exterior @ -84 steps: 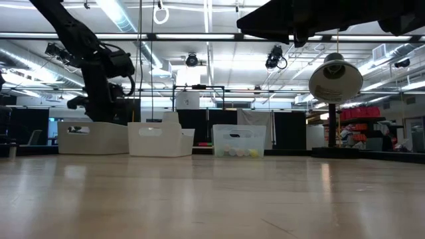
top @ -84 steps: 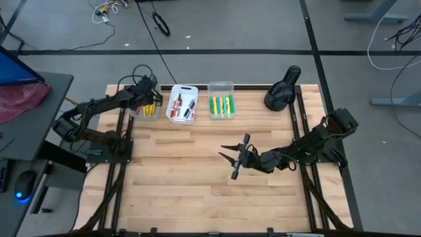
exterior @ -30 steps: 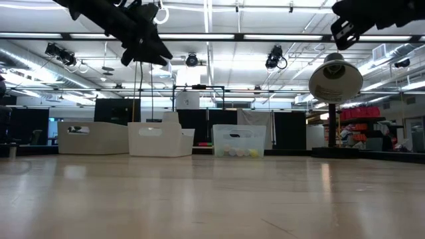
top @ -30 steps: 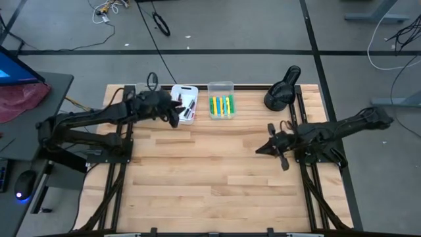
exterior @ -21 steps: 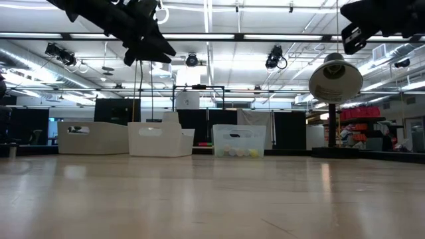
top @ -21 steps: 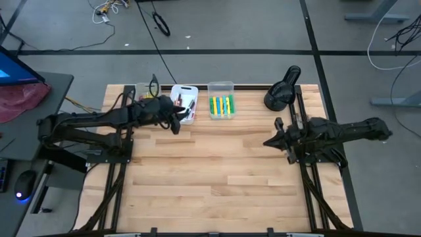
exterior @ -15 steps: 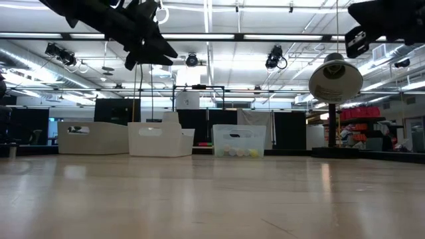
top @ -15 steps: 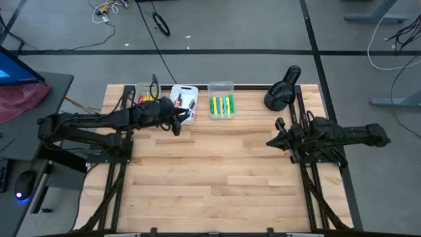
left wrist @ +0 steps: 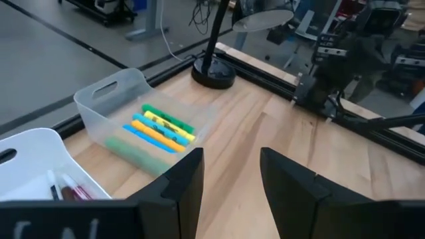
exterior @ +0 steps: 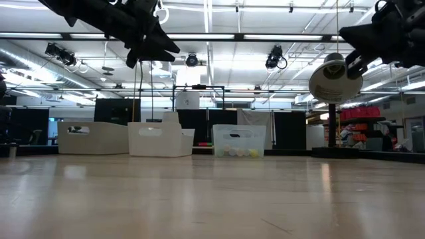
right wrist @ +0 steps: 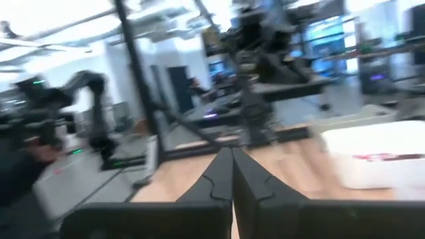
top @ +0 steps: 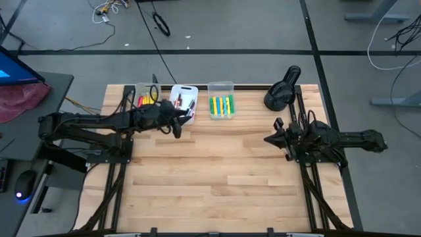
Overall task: Pick & Place Markers
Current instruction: Return to Home Position
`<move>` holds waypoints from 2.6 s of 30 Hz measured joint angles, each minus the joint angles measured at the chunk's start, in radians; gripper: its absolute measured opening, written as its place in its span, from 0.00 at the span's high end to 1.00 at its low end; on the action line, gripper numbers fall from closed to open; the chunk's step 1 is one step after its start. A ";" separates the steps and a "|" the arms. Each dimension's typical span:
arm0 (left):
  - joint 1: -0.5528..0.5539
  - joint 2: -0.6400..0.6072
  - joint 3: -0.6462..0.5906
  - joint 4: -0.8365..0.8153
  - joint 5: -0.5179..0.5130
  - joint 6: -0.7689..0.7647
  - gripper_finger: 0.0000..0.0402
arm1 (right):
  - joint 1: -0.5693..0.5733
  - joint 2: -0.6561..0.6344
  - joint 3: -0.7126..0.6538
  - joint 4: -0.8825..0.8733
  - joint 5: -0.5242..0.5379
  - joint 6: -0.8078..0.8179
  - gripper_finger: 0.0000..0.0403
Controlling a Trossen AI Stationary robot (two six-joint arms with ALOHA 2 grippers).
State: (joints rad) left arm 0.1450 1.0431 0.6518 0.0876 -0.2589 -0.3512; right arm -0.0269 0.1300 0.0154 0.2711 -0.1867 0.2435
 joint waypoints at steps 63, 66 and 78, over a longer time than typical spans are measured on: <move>-0.053 -1.040 -0.643 0.005 0.258 0.285 1.00 | 0.024 0.012 0.002 -0.241 0.276 -0.017 0.96; -0.108 -1.038 -0.643 -0.027 0.244 0.311 1.00 | 0.024 0.012 0.002 -0.241 0.276 -0.017 0.96; -0.184 -1.037 -0.643 -0.045 0.189 0.193 0.93 | 0.024 0.012 0.002 -0.242 0.276 -0.017 0.96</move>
State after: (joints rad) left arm -0.0391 0.0061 0.0086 0.0422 -0.0695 -0.1582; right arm -0.0032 0.1425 0.0174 0.0296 0.0895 0.2268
